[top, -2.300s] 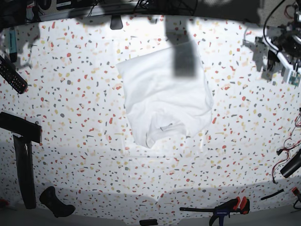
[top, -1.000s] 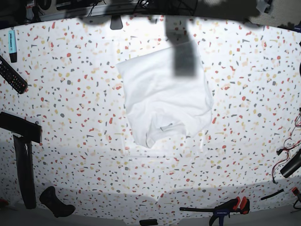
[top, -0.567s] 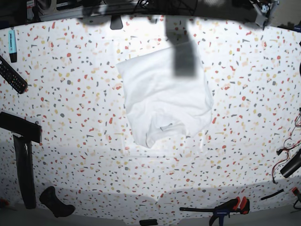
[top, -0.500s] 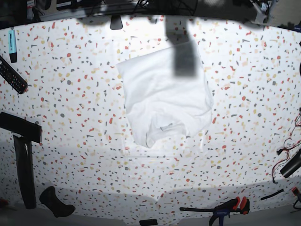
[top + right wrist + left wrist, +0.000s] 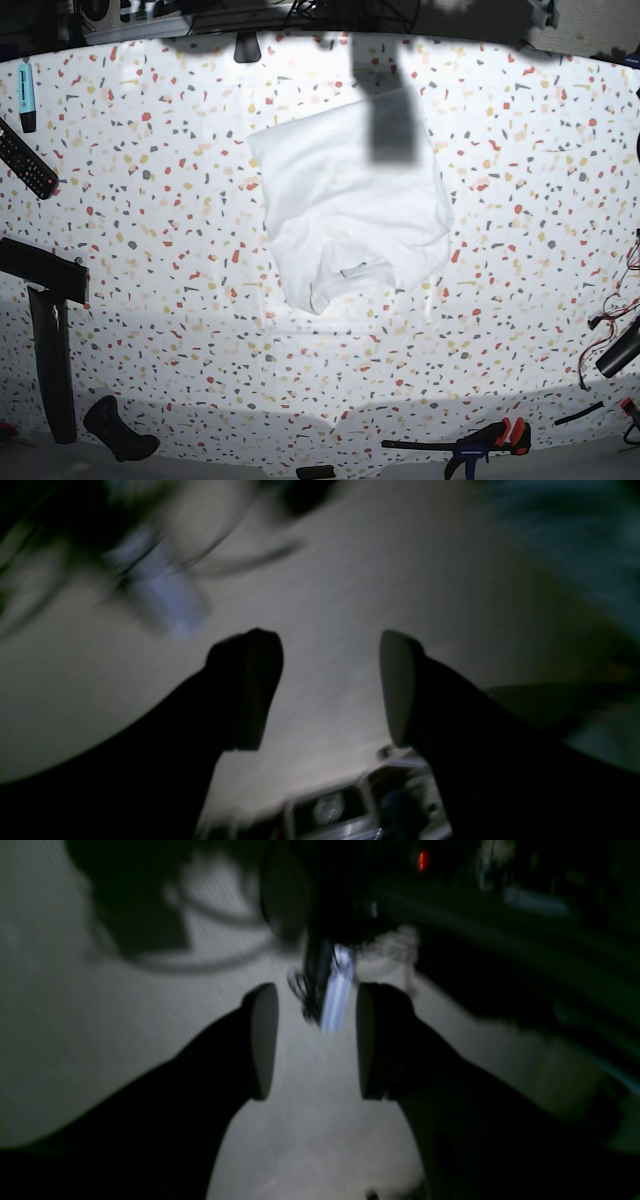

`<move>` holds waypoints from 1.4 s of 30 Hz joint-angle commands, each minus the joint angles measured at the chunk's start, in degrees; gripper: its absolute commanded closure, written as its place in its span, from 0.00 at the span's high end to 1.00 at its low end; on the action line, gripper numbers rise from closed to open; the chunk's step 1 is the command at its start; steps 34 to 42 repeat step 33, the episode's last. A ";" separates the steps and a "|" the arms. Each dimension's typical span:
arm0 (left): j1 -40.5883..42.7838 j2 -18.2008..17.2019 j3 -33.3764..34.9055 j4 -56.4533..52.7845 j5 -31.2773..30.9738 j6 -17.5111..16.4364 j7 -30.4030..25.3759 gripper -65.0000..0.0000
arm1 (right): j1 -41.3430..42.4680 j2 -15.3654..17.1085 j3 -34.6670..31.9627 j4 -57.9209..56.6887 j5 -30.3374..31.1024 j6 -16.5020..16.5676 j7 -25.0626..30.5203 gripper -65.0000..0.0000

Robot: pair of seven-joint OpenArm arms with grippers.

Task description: Fold the T-shirt properly

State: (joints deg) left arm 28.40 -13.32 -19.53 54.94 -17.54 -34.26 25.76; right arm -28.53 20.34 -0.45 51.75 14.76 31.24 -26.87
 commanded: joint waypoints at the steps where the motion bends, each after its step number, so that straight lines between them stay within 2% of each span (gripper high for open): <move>1: -0.42 -0.50 -0.24 0.37 -0.20 -0.28 -0.07 0.38 | -0.66 0.61 -0.20 -0.96 -0.96 -1.07 3.23 0.53; 3: -2.69 -0.31 -0.26 0.37 0.39 0.17 2.14 0.38 | -0.66 0.59 -0.39 -3.61 -1.60 -2.91 12.17 0.53; 5: -4.85 -0.02 -0.26 0.37 1.38 1.75 3.65 0.38 | -0.20 0.44 -0.37 -6.36 -1.57 -3.02 16.90 0.53; 10: -7.32 0.11 -0.24 -0.44 7.48 2.93 1.99 0.38 | 4.00 0.31 -0.39 -15.37 -1.62 -2.29 17.25 0.53; 13: -7.67 0.07 -0.24 -0.92 11.50 2.93 -0.20 0.38 | 6.86 0.31 -0.39 -20.04 -4.17 0.26 17.25 0.53; 19: -8.39 -0.20 -0.24 -0.92 11.69 2.93 0.72 0.38 | 9.01 0.28 -0.39 -23.47 -4.33 1.95 18.43 0.53; 22: -8.24 -0.20 -0.24 -0.92 11.54 2.93 0.96 0.38 | 9.01 0.20 -0.39 -23.47 -4.31 5.46 21.81 0.53; 26: -8.24 -0.13 -0.24 -0.92 11.52 2.93 1.40 0.38 | 9.66 -0.33 -0.39 -23.47 -4.31 8.15 22.14 0.53; 42: -8.28 0.00 -0.24 -0.92 9.79 2.93 1.29 0.38 | 9.79 -0.50 -0.39 -23.47 -4.28 8.76 21.94 0.53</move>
